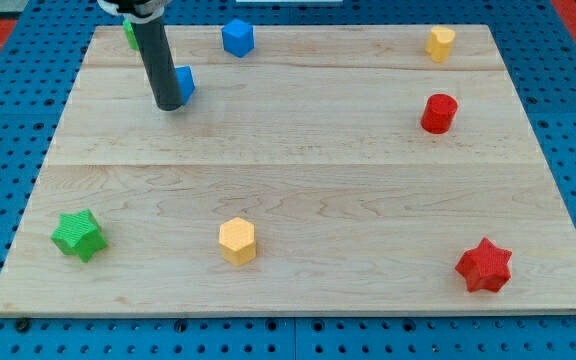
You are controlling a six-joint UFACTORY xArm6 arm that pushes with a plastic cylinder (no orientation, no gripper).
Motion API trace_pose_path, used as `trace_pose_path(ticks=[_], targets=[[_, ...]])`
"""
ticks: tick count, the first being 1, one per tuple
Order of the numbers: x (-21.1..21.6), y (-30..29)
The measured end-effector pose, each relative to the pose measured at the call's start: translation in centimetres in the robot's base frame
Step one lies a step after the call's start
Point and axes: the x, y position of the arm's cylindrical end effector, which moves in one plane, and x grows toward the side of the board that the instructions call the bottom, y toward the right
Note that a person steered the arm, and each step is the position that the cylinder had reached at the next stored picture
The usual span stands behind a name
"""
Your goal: Place the blue triangle in between the blue cube and green circle
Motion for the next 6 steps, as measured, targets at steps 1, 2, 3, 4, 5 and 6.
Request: trace_pose_path(ticks=[1,2,3,4,5,6], targets=[[-2.3,0.0],[-5.1,-0.3],[-6.7,-0.6],[-5.9,-0.4],[-3.4,0.9],[-5.1,2.7]])
